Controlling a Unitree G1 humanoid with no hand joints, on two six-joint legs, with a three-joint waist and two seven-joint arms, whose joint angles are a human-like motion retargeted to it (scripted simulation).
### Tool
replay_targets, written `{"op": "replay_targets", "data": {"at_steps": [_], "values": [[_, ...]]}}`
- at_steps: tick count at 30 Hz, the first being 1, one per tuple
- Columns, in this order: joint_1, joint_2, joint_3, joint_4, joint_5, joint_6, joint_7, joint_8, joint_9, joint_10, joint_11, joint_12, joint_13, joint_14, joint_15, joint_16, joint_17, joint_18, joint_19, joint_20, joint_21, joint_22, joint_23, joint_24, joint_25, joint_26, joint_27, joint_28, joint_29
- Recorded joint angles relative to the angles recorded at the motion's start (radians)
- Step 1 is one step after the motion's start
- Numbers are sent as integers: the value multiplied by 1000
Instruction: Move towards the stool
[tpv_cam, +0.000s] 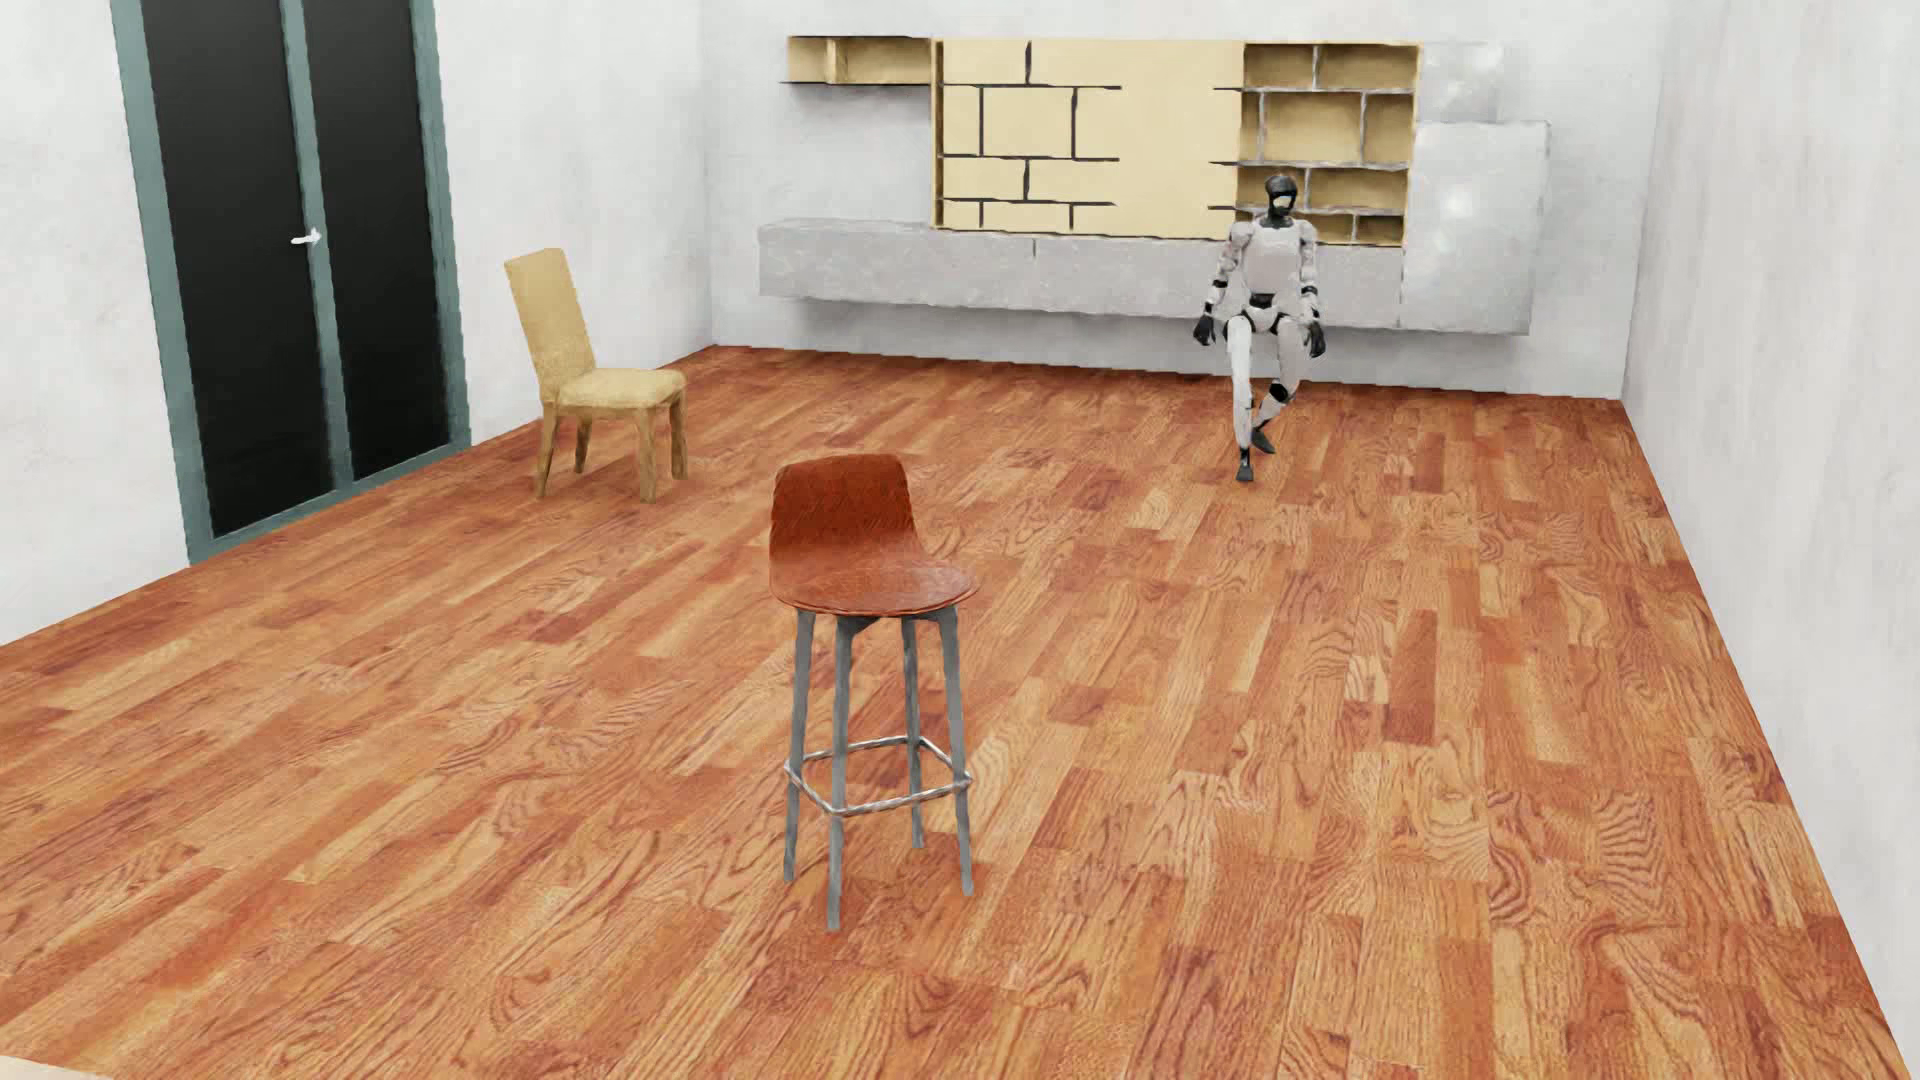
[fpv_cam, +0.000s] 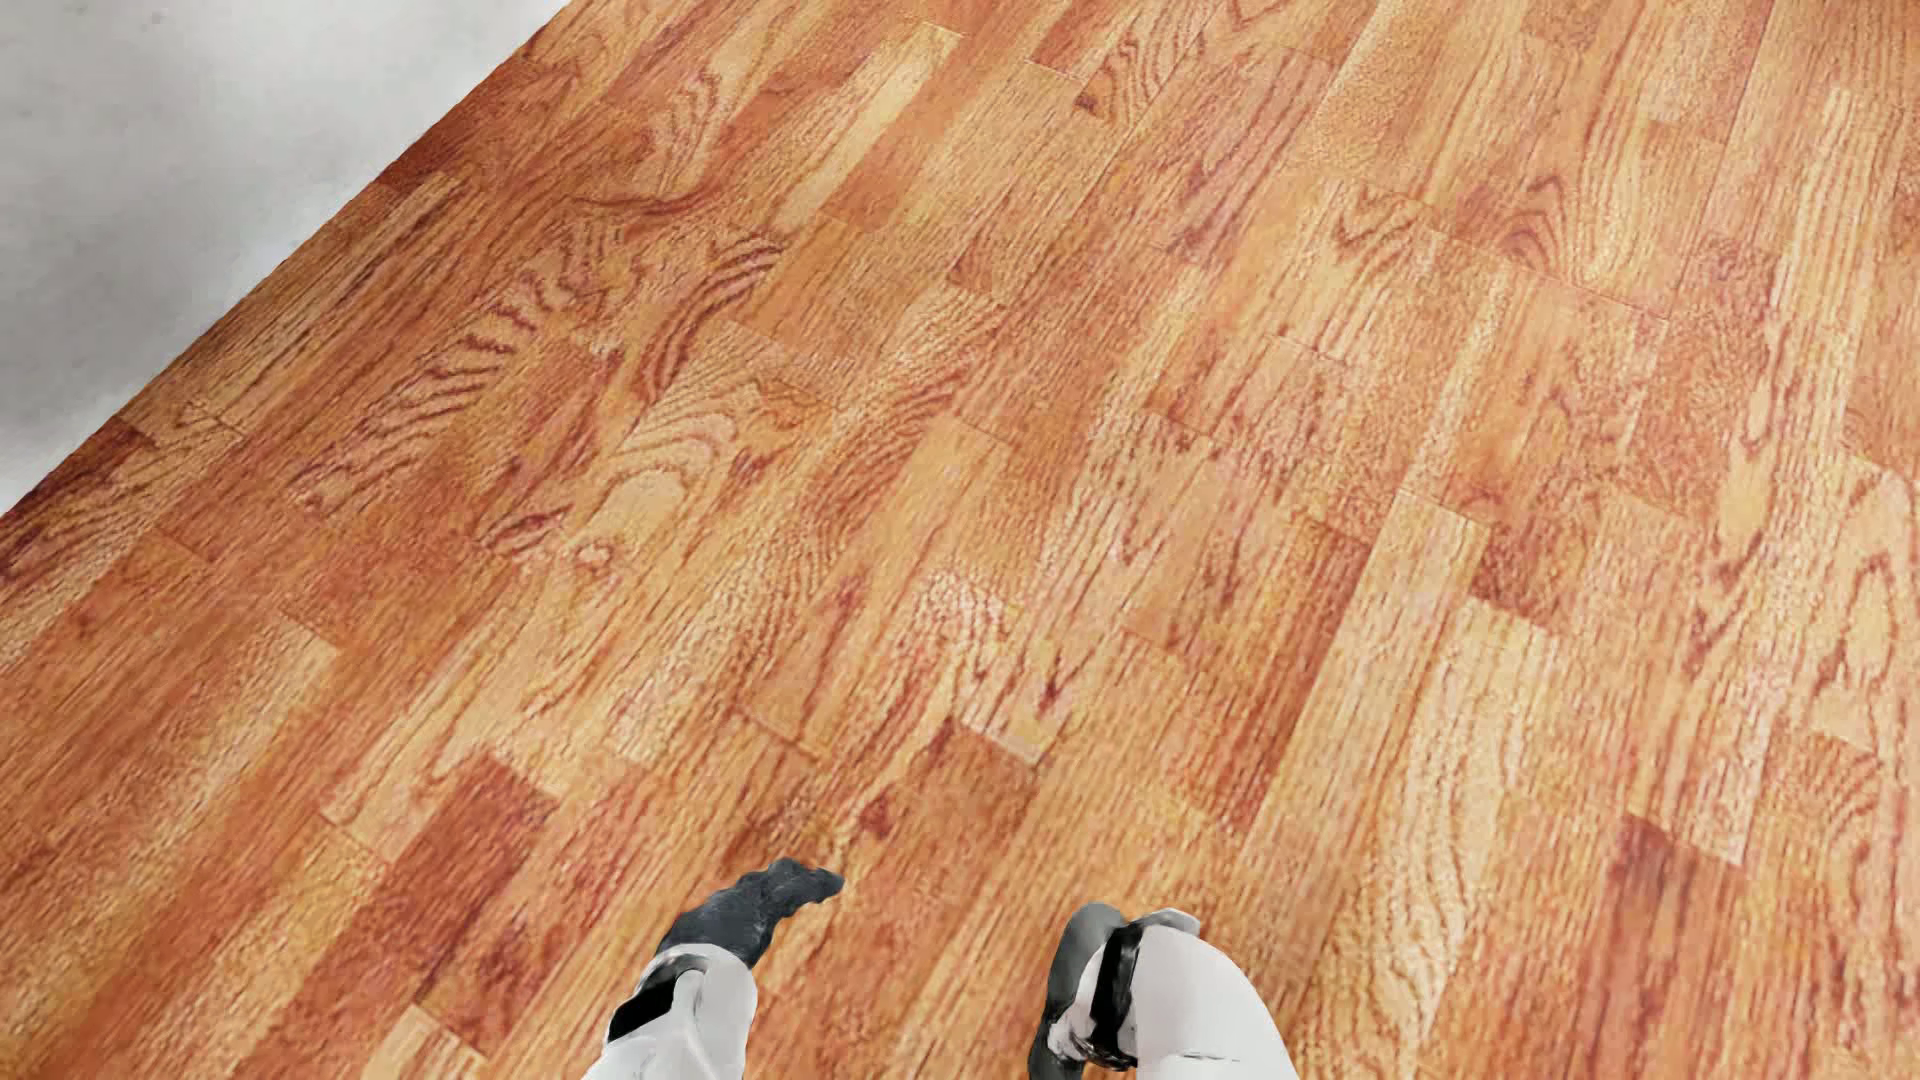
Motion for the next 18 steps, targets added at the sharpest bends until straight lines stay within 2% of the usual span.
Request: {"op": "replay_targets", "data": {"at_steps": [1,2,3,4,5,7,9,10,11,12,13,14,15,16,17,18], "values": [[-62,39,6,49,39,3,-90,3,4,159,7,30,-10,176,-32,8,2,19,-8,29,12,60,23,-39,-12,30,21,26,20],[-142,89,16,115,83,9,-110,9,7,331,-7,59,-33,267,-64,13,-13,145,-4,51,37,134,42,-78,-36,59,35,40,62],[-258,150,37,101,137,14,-185,21,11,495,-46,86,-71,189,-88,18,-36,253,8,60,67,210,50,-105,-66,87,32,34,95],[-392,224,58,43,191,16,-262,43,14,620,-117,119,-123,128,-96,23,-62,272,28,60,91,272,48,-119,-90,110,20,12,92],[-518,311,75,-26,241,14,-308,74,12,677,-216,163,-183,86,-87,27,-83,235,45,52,110,310,39,-123,-103,117,6,-16,55],[-728,493,103,-114,305,4,-315,144,-4,589,-416,271,-303,62,-62,40,-113,157,71,26,157,319,0,-123,-102,89,-40,-92,-14],[-869,619,135,-129,338,-7,-279,226,-21,329,-474,405,-411,38,-113,59,-133,153,88,77,235,254,-91,-138,-69,52,-125,-175,-4],[-911,675,151,-128,348,-8,-272,268,-25,143,-476,477,-459,62,-154,52,-141,153,95,142,280,202,-158,-137,-38,43,-171,-176,-2],[-934,735,167,-144,353,-7,-303,302,-28,-66,-476,540,-494,67,-191,32,-144,158,103,218,312,153,-228,-123,4,39,-210,-136,-28],[-934,796,181,-157,347,-7,-339,324,-30,-215,-474,585,-502,42,-210,5,-140,91,116,281,326,122,-294,-100,64,40,-238,-76,-81],[-925,853,194,-165,330,-8,-339,328,-32,-231,-444,600,-481,47,-177,-21,-135,143,126,315,333,115,-351,-72,138,50,-258,-31,-142],[-916,878,206,-187,297,-13,-362,328,-30,-131,-360,591,-437,84,-70,-42,-141,233,144,323,348,128,-394,-45,211,68,-268,-20,-182],[-888,847,212,-197,253,-21,-351,330,-25,-48,-193,561,-381,127,134,-64,-164,230,158,318,368,153,-422,-24,264,87,-260,-39,-177],[-838,753,210,-201,200,-30,-331,321,-18,18,56,516,-325,101,399,-80,-185,271,227,320,385,178,-431,-11,286,103,-231,-67,-131],[-774,623,196,-216,140,-42,-312,309,-11,45,296,459,-286,34,481,-93,-199,288,235,323,389,196,-416,-3,264,115,-185,-86,-75],[-690,479,173,-237,121,-53,-296,311,-4,27,463,390,-262,-33,386,-102,-205,277,161,320,377,211,-374,19,205,112,-136,-86,-50]]}}
